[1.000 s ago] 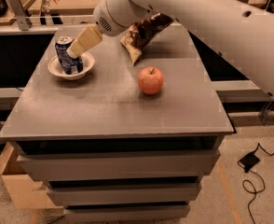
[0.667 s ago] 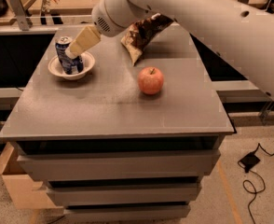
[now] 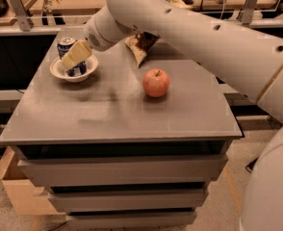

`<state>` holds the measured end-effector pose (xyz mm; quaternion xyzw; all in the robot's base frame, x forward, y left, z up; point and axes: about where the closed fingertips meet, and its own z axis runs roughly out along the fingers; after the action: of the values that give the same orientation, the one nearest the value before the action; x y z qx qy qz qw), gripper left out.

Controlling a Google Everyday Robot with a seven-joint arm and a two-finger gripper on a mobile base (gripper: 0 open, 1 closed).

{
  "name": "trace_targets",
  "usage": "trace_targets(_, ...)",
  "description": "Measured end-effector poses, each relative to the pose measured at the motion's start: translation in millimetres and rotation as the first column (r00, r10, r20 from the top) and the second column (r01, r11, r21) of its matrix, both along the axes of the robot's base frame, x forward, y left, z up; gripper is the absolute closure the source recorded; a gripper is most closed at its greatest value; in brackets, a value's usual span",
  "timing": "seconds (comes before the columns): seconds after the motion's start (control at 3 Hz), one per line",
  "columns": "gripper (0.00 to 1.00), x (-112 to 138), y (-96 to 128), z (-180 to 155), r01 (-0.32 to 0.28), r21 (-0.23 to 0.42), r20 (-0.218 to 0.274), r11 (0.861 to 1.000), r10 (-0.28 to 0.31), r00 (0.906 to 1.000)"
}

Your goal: Pick pepsi can from paper bowl and place on counter

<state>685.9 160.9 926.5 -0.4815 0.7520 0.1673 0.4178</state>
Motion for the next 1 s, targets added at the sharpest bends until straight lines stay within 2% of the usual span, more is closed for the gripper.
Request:
trace_targets(0.67, 0.00, 18, 34, -16, 0.014, 0.032, 0.018, 0.999, -0.015, 0.9997)
trace_targets(1.0, 0.00, 19, 47, -16, 0.004, 0.047, 0.023, 0.999, -0.005, 0.9997)
